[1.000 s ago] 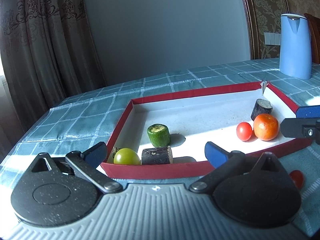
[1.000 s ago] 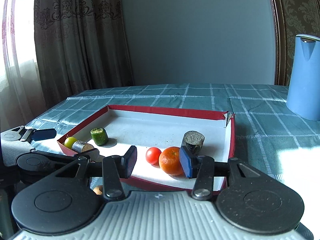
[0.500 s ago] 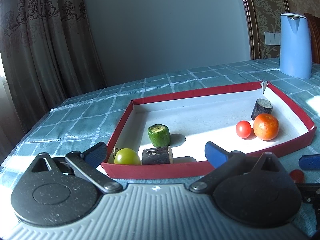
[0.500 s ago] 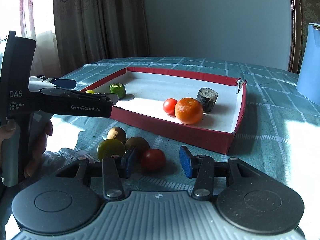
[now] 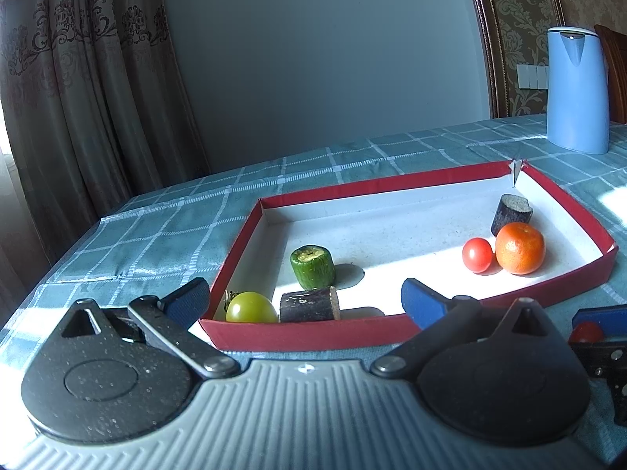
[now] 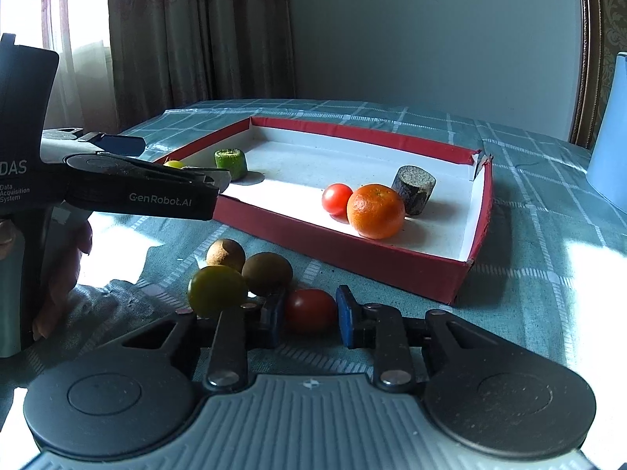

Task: Organize fruits
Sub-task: 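Grasp another red cherry tomato with the right gripper while the left gripper grasps a brown fruit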

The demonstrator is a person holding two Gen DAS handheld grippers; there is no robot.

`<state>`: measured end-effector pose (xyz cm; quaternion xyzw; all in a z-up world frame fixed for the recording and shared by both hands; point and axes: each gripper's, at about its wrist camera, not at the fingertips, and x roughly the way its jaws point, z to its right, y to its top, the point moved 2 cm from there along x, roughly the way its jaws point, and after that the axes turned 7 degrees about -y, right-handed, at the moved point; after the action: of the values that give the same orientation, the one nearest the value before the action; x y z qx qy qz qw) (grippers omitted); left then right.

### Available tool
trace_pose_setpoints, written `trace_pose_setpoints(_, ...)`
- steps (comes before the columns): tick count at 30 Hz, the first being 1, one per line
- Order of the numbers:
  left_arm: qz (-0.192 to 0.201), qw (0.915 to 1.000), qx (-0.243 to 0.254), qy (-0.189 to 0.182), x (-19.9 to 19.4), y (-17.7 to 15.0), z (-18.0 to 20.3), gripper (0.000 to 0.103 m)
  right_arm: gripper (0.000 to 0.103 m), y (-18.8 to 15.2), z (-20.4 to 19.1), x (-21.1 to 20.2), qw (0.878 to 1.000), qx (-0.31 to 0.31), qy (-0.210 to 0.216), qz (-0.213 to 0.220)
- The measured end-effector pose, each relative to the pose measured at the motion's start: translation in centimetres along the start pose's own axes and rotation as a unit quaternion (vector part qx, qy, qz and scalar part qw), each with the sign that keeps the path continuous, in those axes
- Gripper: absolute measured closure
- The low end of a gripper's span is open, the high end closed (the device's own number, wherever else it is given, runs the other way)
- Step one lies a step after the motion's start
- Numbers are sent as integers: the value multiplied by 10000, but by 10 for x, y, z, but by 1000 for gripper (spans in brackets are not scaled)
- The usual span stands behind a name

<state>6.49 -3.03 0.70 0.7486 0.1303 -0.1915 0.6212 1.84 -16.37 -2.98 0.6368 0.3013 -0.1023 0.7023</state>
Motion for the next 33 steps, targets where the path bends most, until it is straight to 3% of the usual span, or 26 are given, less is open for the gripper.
trace_pose_setpoints(9,155,9991,112,-378,-23,-9,4,0,76,2,13,-5,9991,389,-101,120)
trace_pose_setpoints(18,-101,9968,537,-581,-14,-16,23,0,76,0,9,-8,9995,293,-23,127)
trace_pose_setpoints(23,-212,9890,328,-1430,-20,-15,21,0,76,0,7,-9,9996,246,-19,141)
trace_pose_setpoints(26,-153,9906,642,-1202,-20,-18,32,0,76,-1,8,-9,9995,266,-79,129)
trace_pose_setpoints(30,-218,9911,600,-1168,-18,-18,30,0,76,0,9,-10,9994,289,-72,164)
trace_pose_setpoints(33,-294,9912,641,-1120,-15,-19,28,7,76,0,8,-11,9994,280,-76,192)
